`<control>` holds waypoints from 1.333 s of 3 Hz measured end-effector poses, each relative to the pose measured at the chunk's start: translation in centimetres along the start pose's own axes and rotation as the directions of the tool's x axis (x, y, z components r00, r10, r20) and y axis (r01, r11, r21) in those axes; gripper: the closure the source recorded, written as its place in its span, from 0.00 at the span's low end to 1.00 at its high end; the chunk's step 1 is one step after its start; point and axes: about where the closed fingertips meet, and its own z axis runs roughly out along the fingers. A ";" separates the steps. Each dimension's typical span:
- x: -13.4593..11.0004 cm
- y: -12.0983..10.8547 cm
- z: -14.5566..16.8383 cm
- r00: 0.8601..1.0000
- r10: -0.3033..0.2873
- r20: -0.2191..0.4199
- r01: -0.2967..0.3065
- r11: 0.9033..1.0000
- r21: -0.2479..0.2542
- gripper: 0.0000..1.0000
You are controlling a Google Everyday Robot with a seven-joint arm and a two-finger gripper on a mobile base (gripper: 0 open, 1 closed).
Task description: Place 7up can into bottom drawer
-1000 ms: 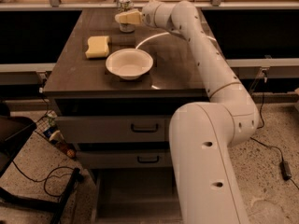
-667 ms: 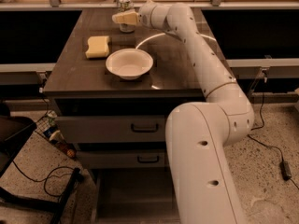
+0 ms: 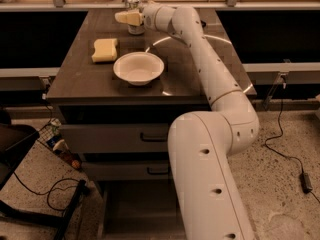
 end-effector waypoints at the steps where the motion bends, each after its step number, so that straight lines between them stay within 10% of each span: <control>1: 0.1 0.2 0.2 1.000 0.000 -0.001 0.000 1.000 -0.003 0.39; 4: 0.4 0.9 0.9 1.000 0.003 -0.005 -0.003 1.000 -0.014 1.00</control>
Offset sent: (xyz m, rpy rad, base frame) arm -0.0001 0.0020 -0.0006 -0.0009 0.0006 0.0024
